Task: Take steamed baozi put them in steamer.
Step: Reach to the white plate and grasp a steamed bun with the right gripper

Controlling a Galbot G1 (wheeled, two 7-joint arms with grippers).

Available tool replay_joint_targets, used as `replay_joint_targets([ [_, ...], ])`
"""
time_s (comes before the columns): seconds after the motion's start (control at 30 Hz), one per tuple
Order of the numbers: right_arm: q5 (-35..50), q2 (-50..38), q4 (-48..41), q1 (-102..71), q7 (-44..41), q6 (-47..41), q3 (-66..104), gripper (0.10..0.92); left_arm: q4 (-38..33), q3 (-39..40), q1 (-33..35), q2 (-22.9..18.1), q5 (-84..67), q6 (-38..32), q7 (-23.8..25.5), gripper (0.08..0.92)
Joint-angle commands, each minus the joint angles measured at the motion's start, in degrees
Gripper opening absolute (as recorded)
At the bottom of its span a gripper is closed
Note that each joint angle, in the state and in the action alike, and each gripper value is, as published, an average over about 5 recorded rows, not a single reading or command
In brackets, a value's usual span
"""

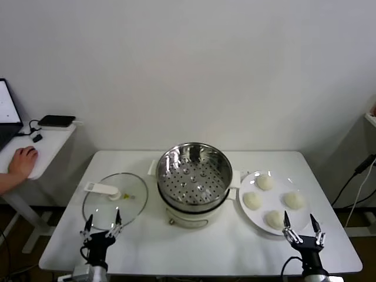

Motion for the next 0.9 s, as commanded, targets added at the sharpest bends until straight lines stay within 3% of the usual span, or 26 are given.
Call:
replay_joint_targets([
  [0.03,-1.1,-0.8,0.4,1.7,1.9,-4.5,0.2,0.823,0.1,0.1,0.0,-2.8,0.1,0.0,0.0,0.823],
  [0.27,-2.3,-8.4,0.8,12.3,3.3,-17.4,-1.1,0.823,0.2,0.7,-0.1,-2.8,0.1,-0.2,0.0,0.823],
  [0.57,1.4,-20.3,-7.4,30.7,2.4,-35.1,-9.4,0.823,-0.2,1.6,-0.2,-2.6,0.0,-0.5,0.1,0.823],
  [0.9,-1.8,-35.3,-11.3,47.7,-10.4,-51.5,-25.8,0.823,-0.8,2.3,0.0,-2.0,0.2,-1.2,0.2,0.823],
])
